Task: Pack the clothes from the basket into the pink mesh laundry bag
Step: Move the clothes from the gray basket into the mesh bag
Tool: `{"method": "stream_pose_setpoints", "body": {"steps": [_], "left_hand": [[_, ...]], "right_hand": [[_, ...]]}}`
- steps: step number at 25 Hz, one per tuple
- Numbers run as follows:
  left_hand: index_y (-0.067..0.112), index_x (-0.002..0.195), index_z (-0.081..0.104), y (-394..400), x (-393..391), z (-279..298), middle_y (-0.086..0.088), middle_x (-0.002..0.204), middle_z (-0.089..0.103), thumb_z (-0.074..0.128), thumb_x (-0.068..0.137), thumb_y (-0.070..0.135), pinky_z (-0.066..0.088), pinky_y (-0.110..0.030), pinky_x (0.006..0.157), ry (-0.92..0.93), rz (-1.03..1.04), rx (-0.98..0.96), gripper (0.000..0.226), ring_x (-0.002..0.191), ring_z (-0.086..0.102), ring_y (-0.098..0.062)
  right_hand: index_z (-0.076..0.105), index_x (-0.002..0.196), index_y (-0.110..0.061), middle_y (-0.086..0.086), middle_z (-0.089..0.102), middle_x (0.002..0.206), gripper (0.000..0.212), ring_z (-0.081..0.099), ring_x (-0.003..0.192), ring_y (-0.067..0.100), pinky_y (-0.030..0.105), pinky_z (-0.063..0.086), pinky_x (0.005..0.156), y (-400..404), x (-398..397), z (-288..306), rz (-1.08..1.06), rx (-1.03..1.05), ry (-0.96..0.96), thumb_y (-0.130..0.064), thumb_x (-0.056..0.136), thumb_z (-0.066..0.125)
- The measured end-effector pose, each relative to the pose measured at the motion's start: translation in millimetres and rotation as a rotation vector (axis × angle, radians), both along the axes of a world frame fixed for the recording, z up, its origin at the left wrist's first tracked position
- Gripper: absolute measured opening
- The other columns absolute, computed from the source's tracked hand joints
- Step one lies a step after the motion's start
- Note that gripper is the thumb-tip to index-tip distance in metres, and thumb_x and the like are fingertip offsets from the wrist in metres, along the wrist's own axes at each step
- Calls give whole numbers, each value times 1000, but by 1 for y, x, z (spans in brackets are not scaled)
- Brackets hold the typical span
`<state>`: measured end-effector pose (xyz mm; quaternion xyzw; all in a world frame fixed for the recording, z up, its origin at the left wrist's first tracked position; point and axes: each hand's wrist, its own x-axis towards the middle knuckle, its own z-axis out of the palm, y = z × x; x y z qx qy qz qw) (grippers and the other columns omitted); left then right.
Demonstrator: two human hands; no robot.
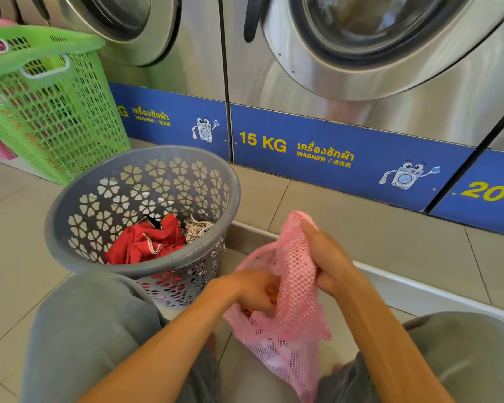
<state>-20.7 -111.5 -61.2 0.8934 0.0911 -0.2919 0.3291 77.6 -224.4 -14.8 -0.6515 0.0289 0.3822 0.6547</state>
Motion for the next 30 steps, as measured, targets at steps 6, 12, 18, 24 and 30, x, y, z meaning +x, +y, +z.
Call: {"method": "stream_pose_setpoints", "body": {"steps": [6, 12, 18, 24, 30], "left_hand": [[23, 126, 62, 52, 7, 59, 2, 112, 71, 64, 91, 24, 55, -27, 80, -279, 303, 139, 36, 89, 69, -13], [28, 102, 68, 138, 7, 72, 7, 92, 71, 60, 86, 17, 49, -25, 78, -562, 614, 293, 21, 79, 64, -8], [23, 156, 15, 219, -64, -8, -16, 156, 30, 79, 68, 55, 36, -44, 113, 313, 529, 679, 113, 141, 31, -37], [22, 152, -25, 235, -70, -28, -18, 156, 35, 83, 74, 40, 46, -41, 105, 551, 498, 586, 135, 135, 46, -35], [9, 147, 41, 235, -57, -32, -8, 145, 51, 68, 82, 57, 45, -34, 103, 642, 388, 645, 86, 128, 54, -25]], "right_hand": [[51, 144, -19, 13, 71, 121, 47, 70, 102, 30, 40, 59, 82, 10, -1, -22, 108, -108, -43, -41, 103, 49], [58, 131, -10, 14, 80, 88, 45, 75, 89, 33, 42, 62, 74, 24, -5, -20, 99, 23, 115, -42, 100, 56], [60, 126, -5, 21, 78, 94, 46, 74, 90, 37, 47, 59, 78, 52, -9, -30, 105, 46, 180, -41, 99, 58], [61, 126, -5, 22, 76, 106, 51, 73, 97, 41, 56, 56, 92, 68, -7, -47, 112, 33, 222, -46, 95, 63], [60, 130, -8, 22, 75, 110, 54, 72, 101, 42, 61, 55, 91, 61, 1, -61, 97, 29, 251, -45, 91, 68]]}}
